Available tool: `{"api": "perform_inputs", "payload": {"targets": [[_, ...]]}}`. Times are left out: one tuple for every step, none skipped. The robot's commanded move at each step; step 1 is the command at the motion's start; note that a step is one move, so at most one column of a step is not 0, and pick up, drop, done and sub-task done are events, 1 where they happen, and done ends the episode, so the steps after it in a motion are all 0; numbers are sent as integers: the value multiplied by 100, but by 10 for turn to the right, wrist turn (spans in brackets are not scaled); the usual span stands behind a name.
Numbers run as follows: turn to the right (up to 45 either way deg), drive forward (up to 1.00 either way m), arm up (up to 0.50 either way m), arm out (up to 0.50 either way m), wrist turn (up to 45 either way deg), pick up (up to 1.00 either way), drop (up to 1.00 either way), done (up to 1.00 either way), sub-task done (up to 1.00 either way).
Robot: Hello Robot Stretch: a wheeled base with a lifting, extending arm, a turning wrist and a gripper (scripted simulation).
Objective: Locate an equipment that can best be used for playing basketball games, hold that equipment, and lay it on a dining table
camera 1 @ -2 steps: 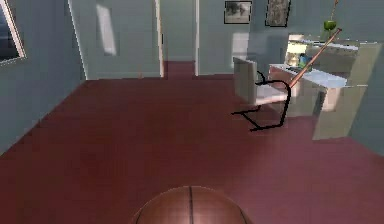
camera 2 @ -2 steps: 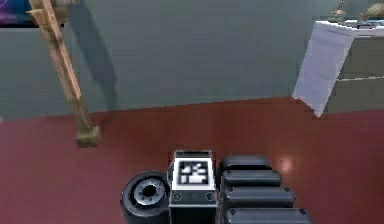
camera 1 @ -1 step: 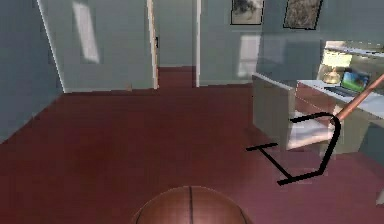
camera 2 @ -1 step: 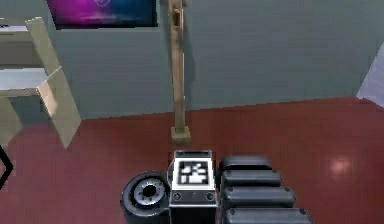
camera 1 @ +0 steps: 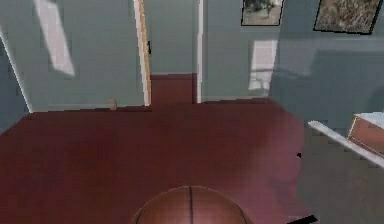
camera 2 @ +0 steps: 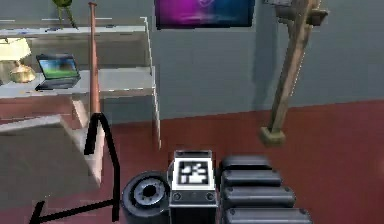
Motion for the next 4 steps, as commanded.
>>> {"api": "perform_inputs", "payload": {"targets": [[0,100,0,0,0,0,0,0,0],[-30,0,0,0,0,0,0,0,0],[0,100,0,0,0,0,0,0,0],[0,100,0,0,0,0,0,0,0]]}}
